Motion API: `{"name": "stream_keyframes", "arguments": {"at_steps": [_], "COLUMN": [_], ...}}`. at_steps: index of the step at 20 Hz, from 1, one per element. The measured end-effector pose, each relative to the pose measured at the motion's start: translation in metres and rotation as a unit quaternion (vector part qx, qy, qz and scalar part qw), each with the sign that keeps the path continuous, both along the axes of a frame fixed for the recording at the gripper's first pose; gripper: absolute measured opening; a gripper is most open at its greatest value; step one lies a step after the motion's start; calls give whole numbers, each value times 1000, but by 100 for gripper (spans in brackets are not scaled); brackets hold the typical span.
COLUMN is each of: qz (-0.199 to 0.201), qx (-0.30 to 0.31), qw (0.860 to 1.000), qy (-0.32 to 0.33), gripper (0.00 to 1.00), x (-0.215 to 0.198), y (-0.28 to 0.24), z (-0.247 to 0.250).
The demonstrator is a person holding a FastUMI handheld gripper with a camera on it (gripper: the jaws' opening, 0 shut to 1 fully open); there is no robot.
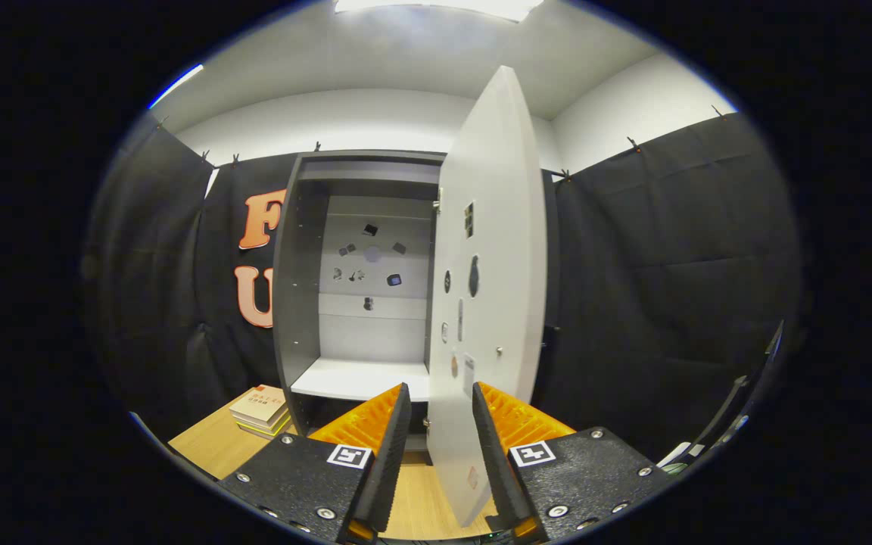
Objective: Open the shoe cabinet door, grab the shoes and put them into the shoe cabinet, then close the shoe cabinet door.
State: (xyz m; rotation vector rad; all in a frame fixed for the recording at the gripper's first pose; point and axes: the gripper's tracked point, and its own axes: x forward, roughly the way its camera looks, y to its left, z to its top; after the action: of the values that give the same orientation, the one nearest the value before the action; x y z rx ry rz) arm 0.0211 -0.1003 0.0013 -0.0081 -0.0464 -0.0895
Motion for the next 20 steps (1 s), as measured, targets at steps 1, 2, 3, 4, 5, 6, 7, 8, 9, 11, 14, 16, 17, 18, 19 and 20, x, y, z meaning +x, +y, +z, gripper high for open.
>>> {"name": "stream_keyframes", "arguments": {"at_steps": [1, 2, 3, 4, 5, 6, 7, 8, 9, 11, 14, 16, 17, 18, 19, 20], "qz": [7, 12, 14, 21, 34, 44, 50, 53, 57, 66, 73, 77, 80, 83, 86, 86], "qx": [-4, -10, -20, -25, -20, -14, -8, -7, -3, 1, 5, 9, 14, 19, 21, 22], "qw": [1000, 1000, 1000, 999, 999, 998, 997, 997, 996, 993, 989, 986, 984, 981, 979, 977], "qy": [4, 10, 14, 18, 26, 38, 50, 62, 73, 96, 127, 151, 160, 171, 182, 193], "gripper": [53, 53, 54, 54, 54, 54, 54, 54, 54, 54, 54, 55, 54, 54, 54, 54], "x": [2, 7, 10, 14, 16, 20, 21, 26, 28, 32, 42, 46, 47, 51, 53, 58], "y": [11, 23, 30, 41, 52, 63, 71, 78, 84, 98, 114, 121, 125, 130, 133, 136], "z": [-3, -10, -16, -23, -30, -42, -55, -68, -81, -108, -151, -180, -192, -205, -219, -234]}}
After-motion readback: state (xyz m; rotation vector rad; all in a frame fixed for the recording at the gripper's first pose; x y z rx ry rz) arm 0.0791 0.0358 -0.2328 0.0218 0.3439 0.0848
